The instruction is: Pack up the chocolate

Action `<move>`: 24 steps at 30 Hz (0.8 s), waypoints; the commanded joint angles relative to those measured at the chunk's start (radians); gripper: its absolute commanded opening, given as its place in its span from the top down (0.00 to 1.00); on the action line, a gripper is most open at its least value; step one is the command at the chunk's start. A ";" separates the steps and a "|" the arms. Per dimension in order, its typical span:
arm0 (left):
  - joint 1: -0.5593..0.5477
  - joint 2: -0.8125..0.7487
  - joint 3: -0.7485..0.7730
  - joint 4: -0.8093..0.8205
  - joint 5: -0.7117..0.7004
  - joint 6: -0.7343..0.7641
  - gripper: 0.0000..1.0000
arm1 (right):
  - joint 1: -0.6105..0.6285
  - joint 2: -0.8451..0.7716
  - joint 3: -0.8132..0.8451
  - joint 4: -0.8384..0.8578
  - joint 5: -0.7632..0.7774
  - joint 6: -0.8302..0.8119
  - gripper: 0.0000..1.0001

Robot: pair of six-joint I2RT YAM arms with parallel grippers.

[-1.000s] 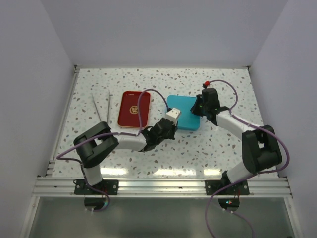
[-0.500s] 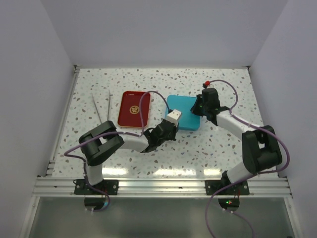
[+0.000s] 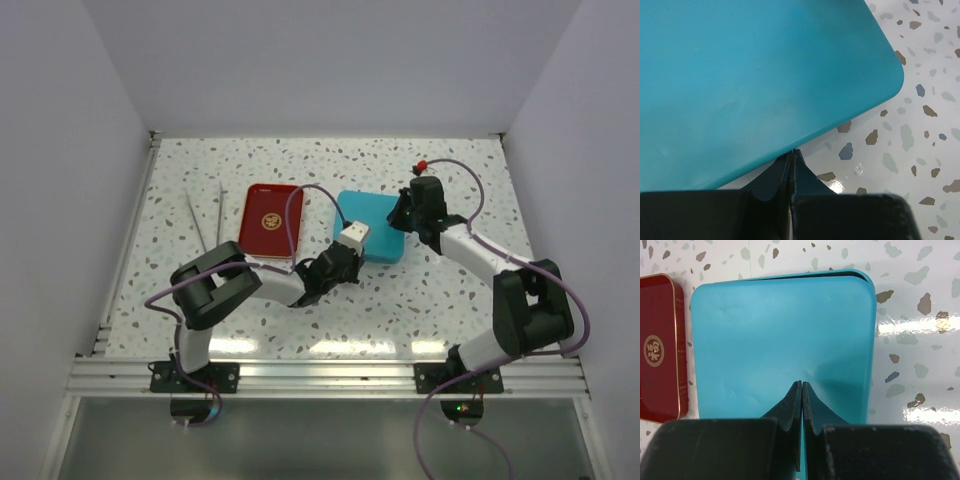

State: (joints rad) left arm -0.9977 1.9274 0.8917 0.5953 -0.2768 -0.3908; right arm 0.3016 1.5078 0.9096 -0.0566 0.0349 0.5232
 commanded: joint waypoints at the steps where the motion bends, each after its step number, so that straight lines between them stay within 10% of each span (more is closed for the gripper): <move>1: -0.005 0.015 0.039 0.098 -0.019 -0.026 1.00 | 0.001 -0.035 -0.003 -0.005 0.013 0.000 1.00; 24: -0.004 0.018 0.073 0.101 -0.022 -0.028 1.00 | 0.001 0.034 0.002 -0.041 0.071 -0.023 1.00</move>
State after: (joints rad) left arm -0.9985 1.9545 0.9257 0.6235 -0.2764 -0.4095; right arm 0.3019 1.5185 0.9077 -0.0803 0.0631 0.5186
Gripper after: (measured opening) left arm 0.014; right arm 0.010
